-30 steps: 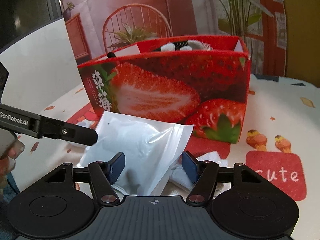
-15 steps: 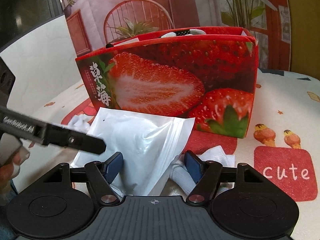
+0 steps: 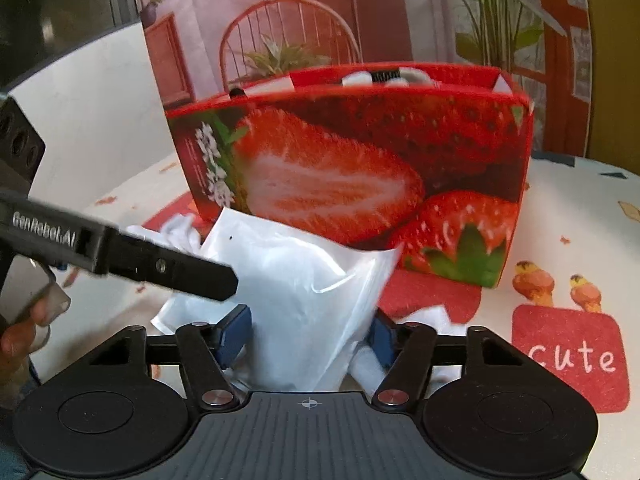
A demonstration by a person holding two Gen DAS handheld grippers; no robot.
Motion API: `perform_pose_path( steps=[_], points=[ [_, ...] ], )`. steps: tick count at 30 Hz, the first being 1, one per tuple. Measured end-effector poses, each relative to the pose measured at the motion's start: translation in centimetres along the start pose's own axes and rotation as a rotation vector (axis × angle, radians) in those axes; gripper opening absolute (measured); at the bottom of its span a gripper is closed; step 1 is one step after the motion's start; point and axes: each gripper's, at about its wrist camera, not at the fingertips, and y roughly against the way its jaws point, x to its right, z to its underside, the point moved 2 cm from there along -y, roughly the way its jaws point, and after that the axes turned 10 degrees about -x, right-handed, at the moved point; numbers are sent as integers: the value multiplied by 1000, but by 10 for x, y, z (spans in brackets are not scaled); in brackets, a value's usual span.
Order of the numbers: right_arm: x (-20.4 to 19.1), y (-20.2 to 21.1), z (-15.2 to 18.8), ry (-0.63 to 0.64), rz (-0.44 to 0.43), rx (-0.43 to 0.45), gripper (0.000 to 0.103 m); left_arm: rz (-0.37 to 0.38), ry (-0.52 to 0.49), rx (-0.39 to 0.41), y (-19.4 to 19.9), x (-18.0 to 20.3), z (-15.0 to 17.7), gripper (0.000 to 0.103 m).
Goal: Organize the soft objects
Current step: 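Close both grippers on the white plastic bag edge, then lift the white bag with both grippers and carry it over the box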
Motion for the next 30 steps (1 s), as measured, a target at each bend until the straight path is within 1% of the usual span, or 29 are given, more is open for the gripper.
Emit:
perform_pose_path(
  steps=[2, 4, 5, 7, 8, 12, 18, 24, 30],
  points=[
    [-1, 6, -3, 2, 6, 17, 50, -7, -1, 7, 4, -1, 2, 57],
    [-1, 11, -5, 4, 14, 30, 43, 2, 16, 13, 7, -4, 3, 53],
    [-1, 13, -5, 2, 13, 33, 42, 3, 23, 14, 8, -5, 4, 51],
    [0, 17, -5, -4, 13, 35, 36, 3, 31, 20, 10, -5, 5, 48],
    [0, 19, -5, -9, 17, 34, 35, 7, 30, 24, 12, -5, 6, 46],
    [0, 28, -6, -23, 24, 46, 35, 13, 7, 57, 24, 3, 4, 46],
    [-6, 48, -24, -1, 32, 106, 33, 23, -23, 139, 51, 12, -7, 46],
    [-17, 69, -55, 64, 47, 168, 32, 17, -58, 218, 79, 23, -28, 46],
    [-24, 89, -101, 116, 56, 247, 32, 15, -82, 297, 101, 32, -58, 46]
  ],
)
